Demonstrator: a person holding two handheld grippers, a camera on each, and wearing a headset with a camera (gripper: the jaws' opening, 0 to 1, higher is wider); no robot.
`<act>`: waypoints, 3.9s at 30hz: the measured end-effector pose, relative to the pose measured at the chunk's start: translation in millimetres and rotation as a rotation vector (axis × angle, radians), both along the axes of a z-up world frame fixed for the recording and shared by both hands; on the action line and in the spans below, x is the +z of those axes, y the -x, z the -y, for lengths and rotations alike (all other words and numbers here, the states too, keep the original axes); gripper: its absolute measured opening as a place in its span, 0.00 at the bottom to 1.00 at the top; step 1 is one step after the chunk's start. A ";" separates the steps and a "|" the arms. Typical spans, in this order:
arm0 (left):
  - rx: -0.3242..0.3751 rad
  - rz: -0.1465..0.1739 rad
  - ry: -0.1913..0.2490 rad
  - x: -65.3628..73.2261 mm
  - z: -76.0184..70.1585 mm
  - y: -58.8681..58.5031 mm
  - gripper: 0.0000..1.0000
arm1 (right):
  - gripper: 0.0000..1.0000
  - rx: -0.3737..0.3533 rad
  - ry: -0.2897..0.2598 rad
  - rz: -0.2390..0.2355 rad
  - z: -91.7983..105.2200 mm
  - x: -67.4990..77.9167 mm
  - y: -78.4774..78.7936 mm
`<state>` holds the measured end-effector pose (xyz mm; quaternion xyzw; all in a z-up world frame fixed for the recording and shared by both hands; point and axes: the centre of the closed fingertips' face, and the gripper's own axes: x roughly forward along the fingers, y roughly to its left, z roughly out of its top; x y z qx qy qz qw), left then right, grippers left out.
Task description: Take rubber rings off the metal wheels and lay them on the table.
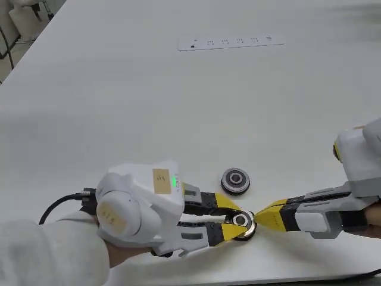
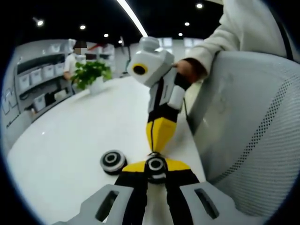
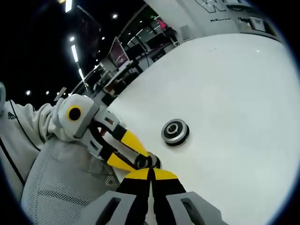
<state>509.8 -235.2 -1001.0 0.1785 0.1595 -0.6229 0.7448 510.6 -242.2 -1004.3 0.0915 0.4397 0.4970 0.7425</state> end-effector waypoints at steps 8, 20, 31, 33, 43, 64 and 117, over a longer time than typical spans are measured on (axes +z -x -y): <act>-0.003 0.003 0.000 0.1 0.4 0.0 0.15 | 0.00 -0.006 -0.009 -0.025 -2.5 2.5 2.0; -0.003 0.001 0.001 0.0 0.6 -0.1 0.15 | 0.00 -0.010 -0.035 -0.055 -7.0 5.6 3.7; 0.001 0.000 0.001 0.0 0.5 -0.5 0.15 | 0.00 0.001 -0.090 -0.086 -13.3 16.0 5.8; 0.002 -0.001 0.001 0.0 0.5 -0.5 0.15 | 0.00 -0.015 -0.112 -0.081 -14.7 14.0 2.3; -0.008 0.014 -0.044 1.1 1.0 0.5 0.15 | 0.00 -0.022 -0.027 -0.055 -7.5 -0.3 -1.9; -0.040 0.092 0.030 75.4 -3.1 -6.2 0.48 | 0.00 -0.025 -0.046 0.033 -4.3 26.4 -10.6; 0.512 -0.002 0.059 90.4 -163.3 32.3 0.96 | 0.00 0.088 -0.106 0.266 -42.4 119.2 -25.8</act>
